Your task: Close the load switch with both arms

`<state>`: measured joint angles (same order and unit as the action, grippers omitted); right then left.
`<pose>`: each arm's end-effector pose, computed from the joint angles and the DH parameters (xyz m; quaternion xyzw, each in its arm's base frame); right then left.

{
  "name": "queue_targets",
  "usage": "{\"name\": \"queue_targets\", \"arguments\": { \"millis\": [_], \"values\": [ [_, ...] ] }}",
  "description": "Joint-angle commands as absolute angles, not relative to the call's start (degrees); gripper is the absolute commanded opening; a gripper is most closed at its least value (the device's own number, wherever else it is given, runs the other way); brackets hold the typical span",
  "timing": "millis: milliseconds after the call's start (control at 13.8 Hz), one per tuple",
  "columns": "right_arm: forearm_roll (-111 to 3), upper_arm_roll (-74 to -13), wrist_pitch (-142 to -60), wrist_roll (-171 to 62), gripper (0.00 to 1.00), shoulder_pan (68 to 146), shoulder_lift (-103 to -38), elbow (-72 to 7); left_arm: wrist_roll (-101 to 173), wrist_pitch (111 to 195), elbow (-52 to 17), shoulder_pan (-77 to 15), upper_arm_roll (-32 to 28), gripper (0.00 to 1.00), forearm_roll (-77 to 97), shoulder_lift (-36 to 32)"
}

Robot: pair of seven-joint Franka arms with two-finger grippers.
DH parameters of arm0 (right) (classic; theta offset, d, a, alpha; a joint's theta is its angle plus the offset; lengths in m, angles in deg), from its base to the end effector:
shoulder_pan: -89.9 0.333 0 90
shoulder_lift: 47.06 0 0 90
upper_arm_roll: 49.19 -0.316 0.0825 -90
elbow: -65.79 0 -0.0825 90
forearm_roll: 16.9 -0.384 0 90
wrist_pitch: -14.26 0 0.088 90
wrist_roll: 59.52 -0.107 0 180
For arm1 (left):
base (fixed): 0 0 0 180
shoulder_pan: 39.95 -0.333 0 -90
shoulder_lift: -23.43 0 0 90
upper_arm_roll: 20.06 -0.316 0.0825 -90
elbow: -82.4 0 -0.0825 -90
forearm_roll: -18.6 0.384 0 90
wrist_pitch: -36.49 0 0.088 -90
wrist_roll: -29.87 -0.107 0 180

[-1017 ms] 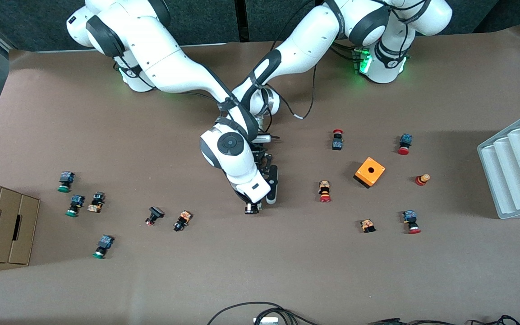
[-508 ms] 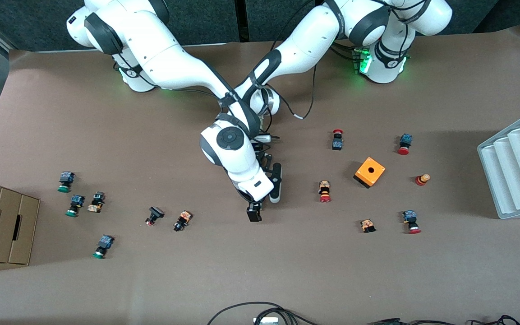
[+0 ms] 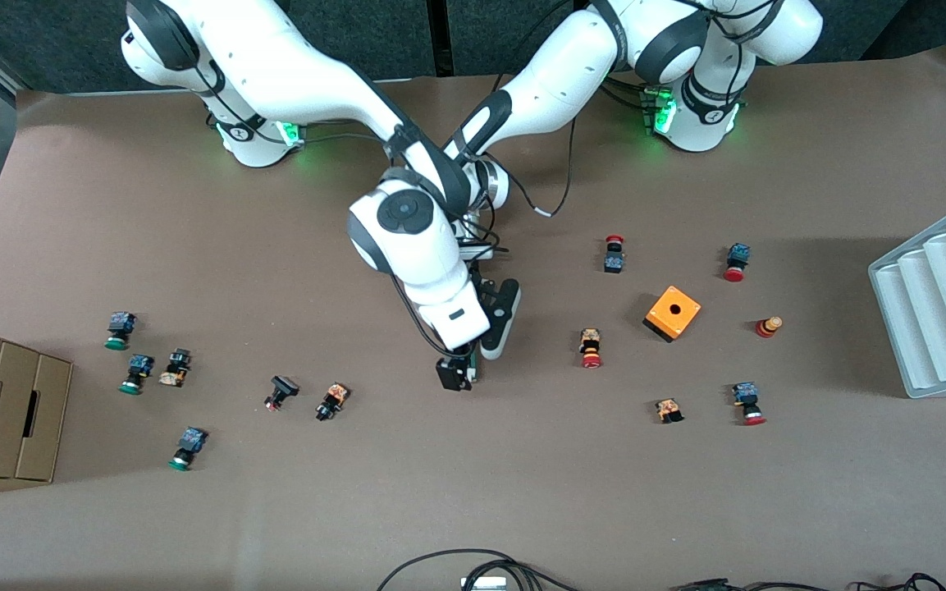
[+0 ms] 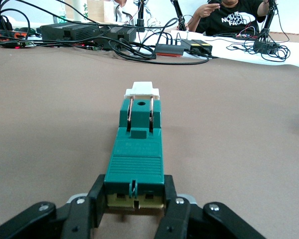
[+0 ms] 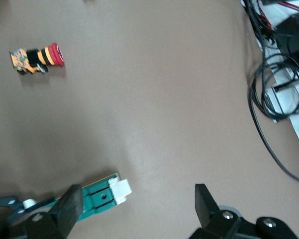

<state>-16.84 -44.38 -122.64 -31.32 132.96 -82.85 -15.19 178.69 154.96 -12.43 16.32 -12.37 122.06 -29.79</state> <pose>0.5812 0.4758 0.3728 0.8164 0.5496 0.1771 0.0077 0.3385 -0.5613 0.0704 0.8307 0.0448 0.5546 0.0149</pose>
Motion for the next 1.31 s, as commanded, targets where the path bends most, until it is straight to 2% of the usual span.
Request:
{"name": "queue_targets", "arguments": {
  "millis": [0,436,871,1234],
  "values": [
    [-17.2,-44.3,-118.6,-36.5,1.00,133.0,-79.0,-15.8,180.1,154.9,-11.3,16.9,-12.6,0.29,122.1,-31.1],
    [-20.0,-44.4,-115.4,-59.3,1.00,132.5,-75.6,-15.8,180.1,154.9,-11.3,16.9,-12.6,0.29,122.2,-31.0],
    [-19.9,-44.3,-105.2,-75.8,1.00,131.3,-71.4,-15.8,180.1,154.9,-11.3,16.9,-12.6,0.29,122.2,-31.0],
    [-22.3,-44.8,-96.5,-76.5,1.00,125.1,-67.3,-15.9,180.1,154.9,-11.3,16.9,-12.6,0.29,122.1,-31.0]
  ]
}}
